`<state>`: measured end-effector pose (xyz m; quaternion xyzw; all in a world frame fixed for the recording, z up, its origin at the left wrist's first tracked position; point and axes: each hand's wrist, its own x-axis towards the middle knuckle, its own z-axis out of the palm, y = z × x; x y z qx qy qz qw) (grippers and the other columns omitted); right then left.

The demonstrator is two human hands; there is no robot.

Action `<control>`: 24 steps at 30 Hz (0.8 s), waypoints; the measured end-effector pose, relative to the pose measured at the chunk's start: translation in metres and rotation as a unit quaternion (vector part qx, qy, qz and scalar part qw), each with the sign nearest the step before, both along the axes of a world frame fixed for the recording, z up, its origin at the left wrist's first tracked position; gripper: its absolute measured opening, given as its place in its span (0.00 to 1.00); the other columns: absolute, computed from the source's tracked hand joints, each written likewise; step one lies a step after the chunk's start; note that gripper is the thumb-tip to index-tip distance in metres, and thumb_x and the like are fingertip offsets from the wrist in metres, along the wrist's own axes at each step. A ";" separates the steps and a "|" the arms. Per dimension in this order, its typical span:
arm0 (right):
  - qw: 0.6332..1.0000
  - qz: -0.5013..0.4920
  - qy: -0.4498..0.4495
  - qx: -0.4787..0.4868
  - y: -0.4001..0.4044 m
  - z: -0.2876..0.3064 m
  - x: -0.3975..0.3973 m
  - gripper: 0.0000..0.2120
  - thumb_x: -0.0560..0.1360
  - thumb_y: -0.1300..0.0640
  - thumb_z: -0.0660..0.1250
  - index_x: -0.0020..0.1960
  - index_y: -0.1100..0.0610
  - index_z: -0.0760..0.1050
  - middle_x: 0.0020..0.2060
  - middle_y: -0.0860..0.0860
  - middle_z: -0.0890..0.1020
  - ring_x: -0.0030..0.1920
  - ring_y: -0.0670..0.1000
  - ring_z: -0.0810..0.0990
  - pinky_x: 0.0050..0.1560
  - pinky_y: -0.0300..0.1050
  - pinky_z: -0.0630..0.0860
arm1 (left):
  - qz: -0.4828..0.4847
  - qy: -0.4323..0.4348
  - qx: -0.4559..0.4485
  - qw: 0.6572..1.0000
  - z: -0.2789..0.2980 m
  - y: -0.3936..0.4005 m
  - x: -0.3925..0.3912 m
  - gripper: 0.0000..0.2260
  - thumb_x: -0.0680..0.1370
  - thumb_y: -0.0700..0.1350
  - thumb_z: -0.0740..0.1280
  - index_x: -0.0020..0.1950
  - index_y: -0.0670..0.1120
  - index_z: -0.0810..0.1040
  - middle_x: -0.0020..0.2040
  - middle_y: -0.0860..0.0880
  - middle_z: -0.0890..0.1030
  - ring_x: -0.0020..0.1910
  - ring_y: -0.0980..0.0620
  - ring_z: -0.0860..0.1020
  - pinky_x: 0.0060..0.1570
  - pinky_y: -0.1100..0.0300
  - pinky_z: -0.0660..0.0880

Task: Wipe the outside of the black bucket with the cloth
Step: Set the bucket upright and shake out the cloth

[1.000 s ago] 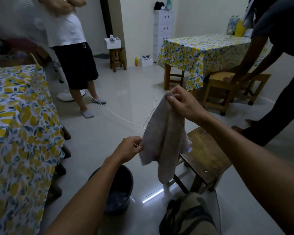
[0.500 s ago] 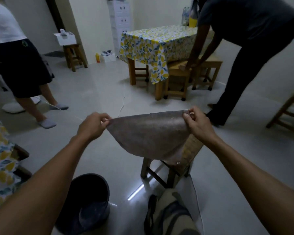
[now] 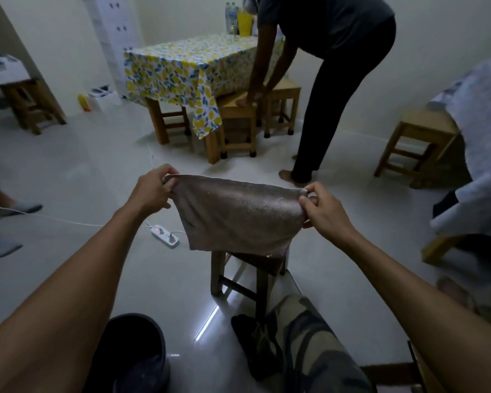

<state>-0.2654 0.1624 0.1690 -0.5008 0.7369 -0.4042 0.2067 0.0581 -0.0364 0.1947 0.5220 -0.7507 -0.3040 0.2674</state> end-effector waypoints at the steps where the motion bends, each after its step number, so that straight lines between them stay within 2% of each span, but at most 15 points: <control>1: 1.000 -0.003 0.000 0.002 0.000 -0.001 0.001 0.06 0.87 0.52 0.59 0.60 0.53 0.71 0.51 0.57 0.84 0.47 0.55 0.85 0.41 0.49 0.86 | -0.003 0.001 0.002 1.000 -0.001 -0.002 0.000 0.04 0.83 0.43 0.64 0.54 0.47 0.78 0.49 0.41 0.82 0.41 0.47 0.83 0.29 0.57 0.77; 6: 1.000 -0.017 -0.009 0.019 -0.004 -0.008 -0.006 0.05 0.87 0.54 0.60 0.60 0.54 0.70 0.44 0.53 0.80 0.40 0.51 0.82 0.33 0.40 0.80 | -0.026 -0.018 -0.009 0.999 -0.011 -0.016 -0.007 0.03 0.82 0.44 0.66 0.53 0.49 0.79 0.46 0.43 0.81 0.40 0.47 0.83 0.29 0.58 0.76; 12: 0.997 -0.035 -0.038 0.057 -0.024 -0.046 -0.036 0.04 0.85 0.55 0.62 0.56 0.56 0.72 0.32 0.52 0.79 0.30 0.53 0.82 0.37 0.55 0.86 | -0.063 -0.089 -0.015 0.994 -0.036 -0.060 -0.050 0.03 0.82 0.45 0.67 0.53 0.49 0.79 0.44 0.45 0.79 0.40 0.46 0.79 0.29 0.57 0.74; 16: 0.992 -0.069 -0.053 0.089 -0.046 -0.086 -0.061 0.05 0.86 0.54 0.61 0.56 0.56 0.72 0.36 0.55 0.82 0.32 0.56 0.85 0.37 0.52 0.86 | -0.079 -0.127 -0.028 0.988 -0.078 -0.098 -0.089 0.04 0.81 0.45 0.67 0.53 0.47 0.81 0.47 0.41 0.82 0.40 0.43 0.77 0.38 0.53 0.77; 18: 0.989 -0.089 -0.051 0.111 -0.059 -0.108 -0.076 0.06 0.86 0.53 0.61 0.57 0.55 0.71 0.40 0.57 0.84 0.32 0.56 0.85 0.33 0.45 0.83 | -0.090 -0.154 -0.038 0.983 -0.105 -0.115 -0.112 0.05 0.80 0.45 0.68 0.53 0.46 0.81 0.48 0.40 0.83 0.40 0.43 0.76 0.43 0.53 0.74; 21: 0.982 -0.122 -0.063 0.131 -0.078 -0.142 -0.098 0.06 0.86 0.53 0.60 0.57 0.55 0.71 0.43 0.58 0.84 0.32 0.57 0.86 0.29 0.37 0.77 | -0.098 -0.175 -0.033 0.979 -0.148 -0.141 -0.146 0.05 0.80 0.46 0.68 0.53 0.47 0.82 0.49 0.40 0.83 0.48 0.39 0.79 0.44 0.54 0.70; 23: 0.979 -0.130 -0.061 0.145 -0.091 -0.161 -0.112 0.06 0.86 0.53 0.60 0.57 0.55 0.71 0.43 0.58 0.84 0.32 0.56 0.85 0.29 0.37 0.77 | -0.092 -0.178 -0.029 0.979 -0.173 -0.157 -0.165 0.05 0.79 0.46 0.68 0.53 0.47 0.82 0.48 0.39 0.82 0.49 0.37 0.79 0.44 0.52 0.70; 24: 0.978 -0.131 -0.059 0.148 -0.098 -0.170 -0.117 0.06 0.86 0.53 0.59 0.57 0.55 0.71 0.42 0.57 0.85 0.32 0.56 0.85 0.31 0.41 0.80 | -0.088 -0.181 -0.027 0.979 -0.184 -0.165 -0.174 0.06 0.80 0.47 0.68 0.53 0.47 0.82 0.48 0.39 0.81 0.49 0.37 0.79 0.43 0.53 0.70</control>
